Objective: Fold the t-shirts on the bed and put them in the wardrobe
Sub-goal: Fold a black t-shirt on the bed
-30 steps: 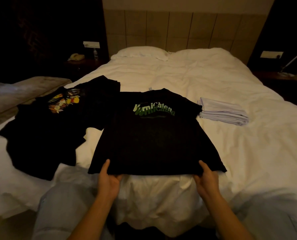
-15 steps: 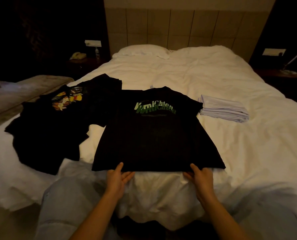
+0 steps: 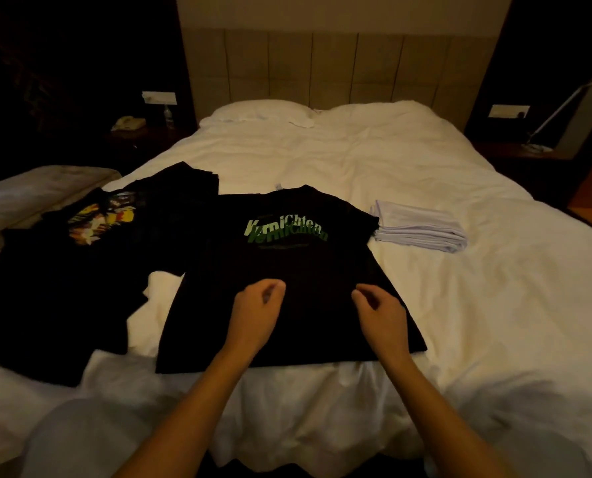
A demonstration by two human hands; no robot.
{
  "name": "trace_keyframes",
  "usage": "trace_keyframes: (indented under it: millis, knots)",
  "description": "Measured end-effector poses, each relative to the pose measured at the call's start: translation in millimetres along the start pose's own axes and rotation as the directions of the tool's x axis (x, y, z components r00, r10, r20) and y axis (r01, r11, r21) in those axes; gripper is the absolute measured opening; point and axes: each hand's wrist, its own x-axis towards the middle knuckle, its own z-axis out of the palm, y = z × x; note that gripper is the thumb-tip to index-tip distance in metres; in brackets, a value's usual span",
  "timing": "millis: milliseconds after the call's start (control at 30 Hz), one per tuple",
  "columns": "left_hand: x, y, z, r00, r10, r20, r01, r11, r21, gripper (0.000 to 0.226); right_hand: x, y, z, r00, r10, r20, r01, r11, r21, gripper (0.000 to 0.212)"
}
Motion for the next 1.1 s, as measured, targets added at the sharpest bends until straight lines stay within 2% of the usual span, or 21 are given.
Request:
trace_keyframes:
  millis: [133,333,400,433,467,567,633,733,800,900,967,1100]
  knots:
    - [61,7,26,0.996,0.015,0.088,-0.033,0.977,0.213,0.046,63,7,5,0.994,0.109,0.007,-0.109,0.994,-0.021,0.044]
    - [148,-14,71,0.977,-0.048,0.208,-0.033,0.927,0.373,0.058,157,30,18,0.955,0.297,-0.005,-0.297,0.955,0.003,0.059]
    - [173,-26,85,0.965,-0.04,0.26,-0.077,0.901,0.427,0.06,187,38,25,0.927,0.373,0.026,-0.374,0.927,0.02,0.055]
    - [185,-32,92,0.958,-0.032,0.285,-0.108,0.879,0.464,0.061,200,42,30,0.914,0.404,0.04,-0.405,0.914,0.032,0.045]
    - [197,-38,98,0.951,-0.024,0.31,-0.145,0.848,0.51,0.062,213,49,37,0.907,0.418,0.049,-0.421,0.905,0.062,0.034]
    - [228,-56,113,0.923,-0.03,0.383,-0.236,0.742,0.628,0.064,247,63,54,0.854,0.511,0.095,-0.511,0.793,0.332,0.03]
    - [246,-66,120,0.913,-0.042,0.407,-0.258,0.711,0.654,0.065,266,66,63,0.826,0.548,0.129,-0.542,0.711,0.448,0.034]
    - [271,-76,126,0.914,-0.026,0.404,-0.267,0.713,0.649,0.065,290,66,78,0.817,0.551,0.17,-0.553,0.665,0.502,0.043]
    - [285,-78,129,0.915,-0.016,0.403,-0.265,0.73,0.63,0.065,302,64,90,0.835,0.529,0.15,-0.524,0.684,0.508,0.043]
    - [304,-75,136,0.913,0.007,0.408,-0.268,0.762,0.589,0.063,317,59,102,0.886,0.463,0.006,-0.437,0.832,0.341,0.022]
    - [317,-71,143,0.917,0.013,0.398,-0.252,0.794,0.554,0.062,330,58,105,0.917,0.394,-0.062,-0.371,0.9,0.229,0.026]
    - [340,-61,155,0.918,0.035,0.396,-0.243,0.837,0.489,0.06,361,43,88,0.954,0.266,-0.14,-0.243,0.957,0.16,0.026]
